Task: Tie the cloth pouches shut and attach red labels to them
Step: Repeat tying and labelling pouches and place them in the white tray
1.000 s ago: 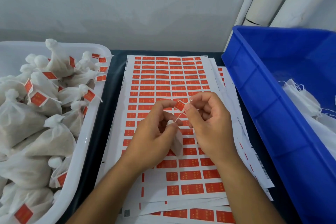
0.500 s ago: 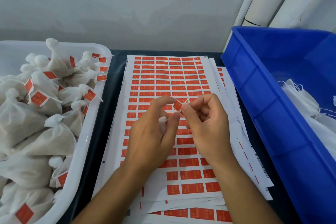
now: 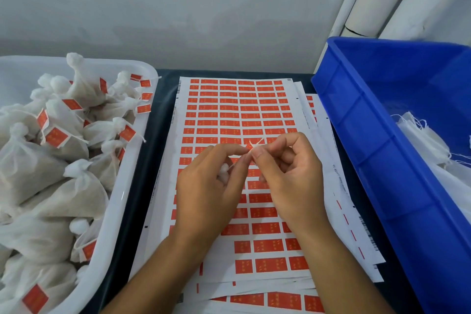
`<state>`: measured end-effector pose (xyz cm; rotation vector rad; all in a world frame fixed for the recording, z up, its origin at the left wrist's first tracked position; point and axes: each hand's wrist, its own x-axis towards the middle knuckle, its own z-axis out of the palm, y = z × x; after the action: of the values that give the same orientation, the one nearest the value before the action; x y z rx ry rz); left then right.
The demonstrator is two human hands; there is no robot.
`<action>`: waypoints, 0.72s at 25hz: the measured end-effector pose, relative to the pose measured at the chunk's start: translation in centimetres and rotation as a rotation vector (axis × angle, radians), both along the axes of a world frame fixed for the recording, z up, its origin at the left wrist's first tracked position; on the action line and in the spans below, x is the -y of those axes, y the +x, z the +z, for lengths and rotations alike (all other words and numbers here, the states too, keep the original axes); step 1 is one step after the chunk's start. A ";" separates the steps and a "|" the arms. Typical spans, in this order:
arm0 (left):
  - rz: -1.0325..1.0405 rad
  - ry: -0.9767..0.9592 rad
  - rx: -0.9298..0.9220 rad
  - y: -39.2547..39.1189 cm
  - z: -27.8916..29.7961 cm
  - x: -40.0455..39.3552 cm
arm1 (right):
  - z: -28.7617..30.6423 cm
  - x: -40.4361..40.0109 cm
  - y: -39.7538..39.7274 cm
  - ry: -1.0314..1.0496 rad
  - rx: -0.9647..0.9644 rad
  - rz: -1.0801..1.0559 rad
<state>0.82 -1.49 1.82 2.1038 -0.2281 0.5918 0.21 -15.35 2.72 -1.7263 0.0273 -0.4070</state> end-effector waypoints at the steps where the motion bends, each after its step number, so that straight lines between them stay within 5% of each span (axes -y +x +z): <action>1: 0.004 -0.018 -0.005 0.0 0.1 0.0 | 0.0 0.0 0.0 -0.006 -0.003 0.016; 12: -0.155 -0.313 -0.231 0.3 0.0 -0.1 | 0.3 0.6 0.4 -0.102 -0.065 0.184; 18: -0.193 -0.234 -0.401 0.4 -0.8 0.1 | 1.0 0.7 0.4 -0.128 -0.044 0.079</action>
<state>1.20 -1.55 0.98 1.8975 -0.1234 0.0707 0.57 -16.01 3.68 -1.8558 -0.0357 -0.3175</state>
